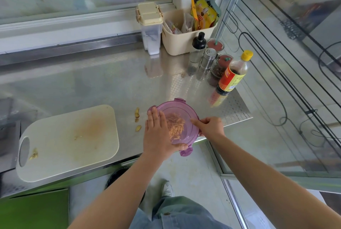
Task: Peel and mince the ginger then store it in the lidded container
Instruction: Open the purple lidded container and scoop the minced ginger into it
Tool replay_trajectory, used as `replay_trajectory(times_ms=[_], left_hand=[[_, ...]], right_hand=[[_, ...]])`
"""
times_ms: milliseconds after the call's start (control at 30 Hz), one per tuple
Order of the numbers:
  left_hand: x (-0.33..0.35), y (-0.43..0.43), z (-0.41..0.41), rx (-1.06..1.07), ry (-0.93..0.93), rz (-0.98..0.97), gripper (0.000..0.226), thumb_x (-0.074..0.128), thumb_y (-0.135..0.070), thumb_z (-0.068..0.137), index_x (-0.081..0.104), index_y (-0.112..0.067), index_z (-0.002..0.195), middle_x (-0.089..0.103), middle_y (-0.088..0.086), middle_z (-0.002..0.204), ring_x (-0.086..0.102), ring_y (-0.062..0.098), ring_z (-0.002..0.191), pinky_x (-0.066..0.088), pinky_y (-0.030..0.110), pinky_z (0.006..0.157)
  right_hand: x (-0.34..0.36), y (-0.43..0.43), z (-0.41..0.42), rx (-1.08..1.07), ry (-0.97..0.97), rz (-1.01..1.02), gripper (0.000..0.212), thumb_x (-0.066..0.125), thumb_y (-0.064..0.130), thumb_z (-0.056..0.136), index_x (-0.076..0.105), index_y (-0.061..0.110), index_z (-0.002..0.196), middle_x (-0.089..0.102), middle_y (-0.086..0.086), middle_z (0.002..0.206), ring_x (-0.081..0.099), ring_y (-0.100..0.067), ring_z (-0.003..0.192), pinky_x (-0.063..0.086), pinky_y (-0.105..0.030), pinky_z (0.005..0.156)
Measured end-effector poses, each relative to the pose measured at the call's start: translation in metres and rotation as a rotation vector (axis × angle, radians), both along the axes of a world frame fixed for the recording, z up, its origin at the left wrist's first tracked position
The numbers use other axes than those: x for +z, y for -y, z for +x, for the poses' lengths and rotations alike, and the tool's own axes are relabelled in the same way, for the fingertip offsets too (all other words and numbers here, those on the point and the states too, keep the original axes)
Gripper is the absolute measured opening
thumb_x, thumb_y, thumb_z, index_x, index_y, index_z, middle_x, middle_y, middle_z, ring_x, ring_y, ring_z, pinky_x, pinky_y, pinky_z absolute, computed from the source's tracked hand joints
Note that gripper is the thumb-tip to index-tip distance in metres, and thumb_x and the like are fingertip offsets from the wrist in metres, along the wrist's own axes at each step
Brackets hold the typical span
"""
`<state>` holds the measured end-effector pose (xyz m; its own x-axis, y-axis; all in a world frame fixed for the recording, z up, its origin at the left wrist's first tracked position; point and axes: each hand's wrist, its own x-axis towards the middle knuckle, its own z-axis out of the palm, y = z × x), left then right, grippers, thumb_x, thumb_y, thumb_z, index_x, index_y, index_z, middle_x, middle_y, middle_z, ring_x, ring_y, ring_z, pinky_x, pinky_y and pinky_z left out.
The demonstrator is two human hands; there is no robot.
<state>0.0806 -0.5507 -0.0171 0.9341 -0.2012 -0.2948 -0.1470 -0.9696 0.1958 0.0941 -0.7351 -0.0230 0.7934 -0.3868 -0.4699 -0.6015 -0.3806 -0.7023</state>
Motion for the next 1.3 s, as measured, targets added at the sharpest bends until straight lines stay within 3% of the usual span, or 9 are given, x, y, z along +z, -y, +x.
replay_trajectory(times_ms=[67, 133, 200, 267, 467, 700, 867, 1067, 1300], left_hand=[[-0.001, -0.001, 0.000, 0.006, 0.010, -0.012, 0.143, 0.051, -0.090, 0.059, -0.013, 0.001, 0.149, -0.025, 0.022, 0.155, -0.023, 0.036, 0.144, -0.005, 0.043, 0.120], [-0.001, -0.003, 0.000, 0.008, 0.018, -0.029, 0.143, 0.051, -0.090, 0.057, -0.010, 0.000, 0.151, -0.021, 0.021, 0.156, -0.021, 0.034, 0.145, -0.003, 0.042, 0.121], [-0.002, -0.004, 0.001, 0.029, 0.052, -0.089, 0.141, 0.046, -0.093, 0.054, 0.001, -0.003, 0.152, -0.010, 0.020, 0.159, -0.011, 0.033, 0.147, 0.005, 0.042, 0.121], [-0.003, -0.009, 0.004, 0.121, 0.125, -0.234, 0.131, 0.041, -0.093, 0.055, 0.022, -0.004, 0.149, 0.014, 0.017, 0.157, 0.009, 0.029, 0.145, 0.018, 0.040, 0.116], [-0.010, -0.026, 0.015, 0.343, 0.091, -0.377, 0.089, 0.070, -0.049, 0.079, 0.027, -0.014, 0.148, 0.036, 0.007, 0.150, 0.023, 0.030, 0.138, 0.032, 0.043, 0.103], [-0.014, -0.028, 0.023, 0.454, 0.051, -0.451, 0.081, 0.078, -0.048, 0.071, 0.043, -0.022, 0.139, 0.055, 0.001, 0.132, 0.037, 0.028, 0.125, 0.035, 0.040, 0.098], [-0.017, -0.027, 0.021, 0.470, 0.031, -0.581, 0.080, 0.079, -0.043, 0.071, 0.043, -0.021, 0.139, 0.052, -0.002, 0.136, 0.044, 0.023, 0.128, 0.038, 0.042, 0.103], [-0.014, -0.024, 0.019, 0.471, 0.047, -0.576, 0.079, 0.078, -0.041, 0.073, 0.041, -0.021, 0.141, 0.049, -0.002, 0.139, 0.041, 0.021, 0.130, 0.035, 0.038, 0.103], [-0.014, -0.023, 0.018, 0.480, 0.066, -0.556, 0.079, 0.077, -0.043, 0.073, 0.042, -0.021, 0.141, 0.050, 0.000, 0.138, 0.044, 0.022, 0.128, 0.036, 0.038, 0.102]], right_hand=[[0.001, -0.001, 0.000, 0.053, -0.017, -0.033, 0.040, 0.079, 0.040, 0.076, 0.065, 0.002, 0.079, 0.070, -0.013, 0.074, 0.068, -0.030, 0.073, 0.057, -0.043, 0.077], [0.003, -0.008, 0.002, 0.220, 0.035, -0.207, 0.042, 0.071, 0.040, 0.084, 0.060, 0.008, 0.109, 0.063, -0.012, 0.112, 0.060, -0.027, 0.102, 0.047, -0.034, 0.088], [0.003, -0.022, 0.002, 0.416, 0.158, -0.255, 0.072, 0.067, 0.043, 0.086, 0.035, 0.010, 0.142, 0.033, -0.011, 0.148, 0.036, -0.026, 0.132, 0.035, -0.037, 0.104], [0.001, -0.033, -0.001, 0.570, 0.166, -0.296, 0.094, 0.063, 0.052, 0.085, 0.009, 0.015, 0.153, 0.008, -0.004, 0.160, 0.014, -0.024, 0.144, 0.026, -0.043, 0.113], [-0.005, -0.032, -0.003, 0.575, 0.181, -0.274, 0.102, 0.064, 0.057, 0.082, 0.003, 0.019, 0.155, 0.016, -0.005, 0.155, 0.020, -0.029, 0.139, 0.028, -0.046, 0.112], [-0.007, -0.029, 0.003, 0.570, 0.163, -0.241, 0.106, 0.070, 0.058, 0.076, 0.009, 0.018, 0.153, 0.023, -0.008, 0.149, 0.025, -0.029, 0.136, 0.031, -0.047, 0.110], [0.001, -0.024, 0.028, 0.664, 0.204, -0.206, 0.116, 0.071, 0.058, 0.073, 0.000, 0.017, 0.155, -0.001, 0.002, 0.161, 0.007, -0.021, 0.147, 0.019, -0.044, 0.117], [0.000, -0.030, 0.055, 0.679, 0.185, -0.186, 0.073, 0.071, 0.039, 0.083, 0.038, 0.016, 0.144, 0.043, -0.003, 0.142, 0.043, -0.022, 0.128, 0.037, -0.035, 0.104], [-0.003, -0.030, 0.068, 0.603, 0.199, -0.162, 0.060, 0.083, 0.032, 0.072, 0.059, 0.017, 0.125, 0.059, -0.001, 0.122, 0.053, -0.012, 0.108, 0.033, -0.017, 0.086]])
